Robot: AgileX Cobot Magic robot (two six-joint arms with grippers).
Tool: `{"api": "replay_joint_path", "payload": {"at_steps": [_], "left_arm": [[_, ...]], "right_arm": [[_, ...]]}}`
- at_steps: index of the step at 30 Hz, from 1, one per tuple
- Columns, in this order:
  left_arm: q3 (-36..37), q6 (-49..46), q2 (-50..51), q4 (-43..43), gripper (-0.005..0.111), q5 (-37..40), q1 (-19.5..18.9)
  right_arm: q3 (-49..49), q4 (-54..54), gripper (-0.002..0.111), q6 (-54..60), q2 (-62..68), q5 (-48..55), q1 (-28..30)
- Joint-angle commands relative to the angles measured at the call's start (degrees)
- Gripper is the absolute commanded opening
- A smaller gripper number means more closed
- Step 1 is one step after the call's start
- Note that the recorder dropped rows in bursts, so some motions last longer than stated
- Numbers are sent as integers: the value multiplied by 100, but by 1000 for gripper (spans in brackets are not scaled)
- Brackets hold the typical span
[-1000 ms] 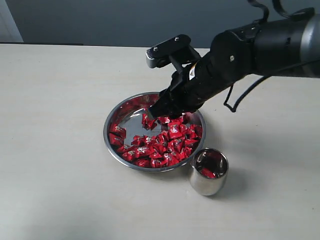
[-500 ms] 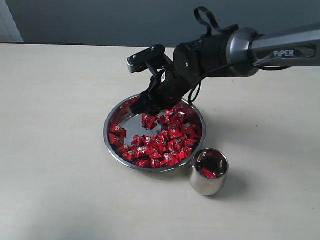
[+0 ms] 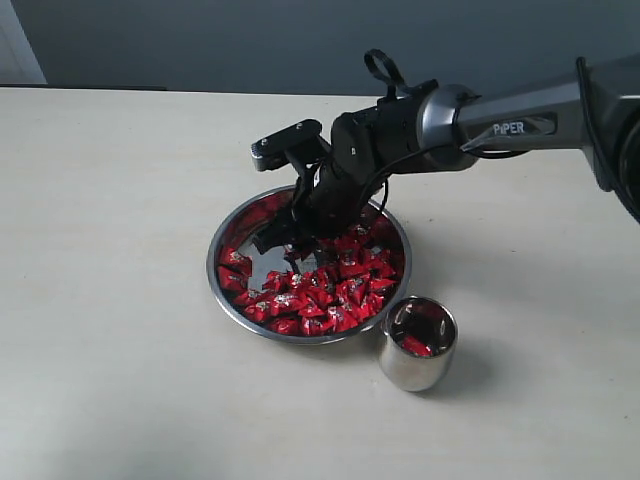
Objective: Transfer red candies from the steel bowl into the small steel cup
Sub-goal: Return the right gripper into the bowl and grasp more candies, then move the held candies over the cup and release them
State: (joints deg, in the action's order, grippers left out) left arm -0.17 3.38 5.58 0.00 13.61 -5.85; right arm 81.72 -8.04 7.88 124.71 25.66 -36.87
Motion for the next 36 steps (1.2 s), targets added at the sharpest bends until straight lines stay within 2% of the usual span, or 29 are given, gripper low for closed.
{"api": "replay_joint_path", "payload": {"at_steps": [1, 3, 7, 14, 24, 30, 36], "left_arm": [[17, 13, -30, 0, 0, -23, 29], [17, 13, -30, 0, 0, -23, 29], [17, 13, -30, 0, 0, -23, 29], [17, 13, -30, 0, 0, -23, 29], [17, 13, -30, 0, 0, -23, 29], [17, 13, -30, 0, 0, -23, 29], [17, 13, -30, 0, 0, -23, 29]], "right_arm": [[26, 5, 41, 42, 3, -17, 24], [26, 5, 31, 42, 3, -17, 24], [26, 5, -1, 42, -13, -17, 24], [26, -21, 0, 42, -528, 291, 24], [26, -168, -1, 42, -1412, 1355, 24], [2, -282, -1, 59, -1836, 2463, 12], [-1638, -261, -1, 37, -3905, 2340, 12]]}}
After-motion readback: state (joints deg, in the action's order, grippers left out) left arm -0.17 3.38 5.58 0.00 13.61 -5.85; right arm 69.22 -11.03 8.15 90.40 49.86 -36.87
